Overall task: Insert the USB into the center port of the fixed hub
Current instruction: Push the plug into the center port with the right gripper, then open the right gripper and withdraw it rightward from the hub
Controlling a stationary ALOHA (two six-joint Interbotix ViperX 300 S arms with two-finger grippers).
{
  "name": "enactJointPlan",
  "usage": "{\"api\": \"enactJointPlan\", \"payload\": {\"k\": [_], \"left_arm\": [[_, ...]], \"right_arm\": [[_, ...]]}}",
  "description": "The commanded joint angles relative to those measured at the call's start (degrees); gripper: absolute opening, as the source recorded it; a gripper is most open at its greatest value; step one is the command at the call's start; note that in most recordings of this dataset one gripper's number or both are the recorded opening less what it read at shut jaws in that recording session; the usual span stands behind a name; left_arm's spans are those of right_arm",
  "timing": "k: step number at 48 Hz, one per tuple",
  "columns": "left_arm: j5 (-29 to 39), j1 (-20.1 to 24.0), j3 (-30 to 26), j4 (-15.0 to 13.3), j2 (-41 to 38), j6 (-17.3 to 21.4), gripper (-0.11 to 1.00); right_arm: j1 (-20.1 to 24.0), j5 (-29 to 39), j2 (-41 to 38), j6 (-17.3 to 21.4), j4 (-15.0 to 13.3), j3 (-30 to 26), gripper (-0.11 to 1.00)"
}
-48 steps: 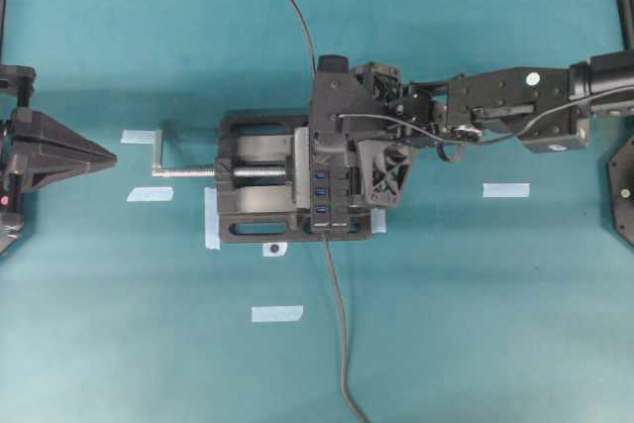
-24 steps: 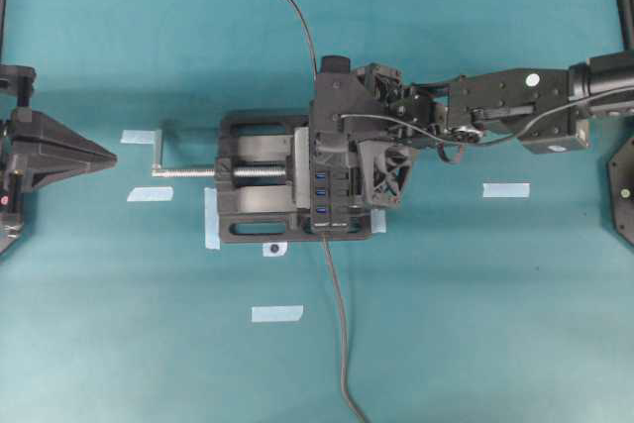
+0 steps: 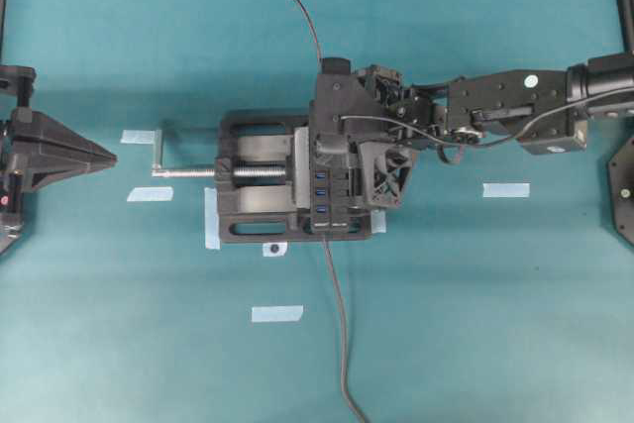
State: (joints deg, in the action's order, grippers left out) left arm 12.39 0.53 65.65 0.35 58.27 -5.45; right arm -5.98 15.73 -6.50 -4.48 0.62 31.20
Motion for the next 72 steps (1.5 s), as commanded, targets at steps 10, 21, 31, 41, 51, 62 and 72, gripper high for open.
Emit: {"api": "enactJointPlan", "payload": {"k": [10,21,31,41,51,62,72], "left_arm": [[-0.3,0.1,-0.7,0.2,-0.3,-0.2,0.00],[-0.3,0.1,-0.8,0.2,-0.3,-0.2,0.00],[-0.3,0.1,-0.7,0.1,-0.3,-0.2,0.00],[-0.4,0.1,-0.8,0.2,-0.3,-0.2,0.00],[-0.4,0.1,-0.8,0.2,-0.3,-0.2,0.00],[-0.4,0.1,-0.8,0.2,-0.2,-0.2,0.00],[-0.4,0.1,-0.9,0.2,-0.2,-0.3,0.00]], "right_arm": [[-0.1,0.6,-0.4,-0.2,-0.1,0.4,0.10],[-0.3,-1.0,0.1,0.0,-0.1,-0.2,0.11],[-0.2,-1.6,0.7,-0.1,-0.1,-1.1,0.12],[-0.2,-1.7,1.0,-0.2,-0.1,-1.1,0.26],[-0.1,-1.2,1.4,0.2,-0.1,-1.6,0.61],[0.0,-1.1,1.8,0.2,-0.1,-1.6,0.70],[0.4,-1.1,2.4,0.4,-0.1,-1.8,0.71]]}}
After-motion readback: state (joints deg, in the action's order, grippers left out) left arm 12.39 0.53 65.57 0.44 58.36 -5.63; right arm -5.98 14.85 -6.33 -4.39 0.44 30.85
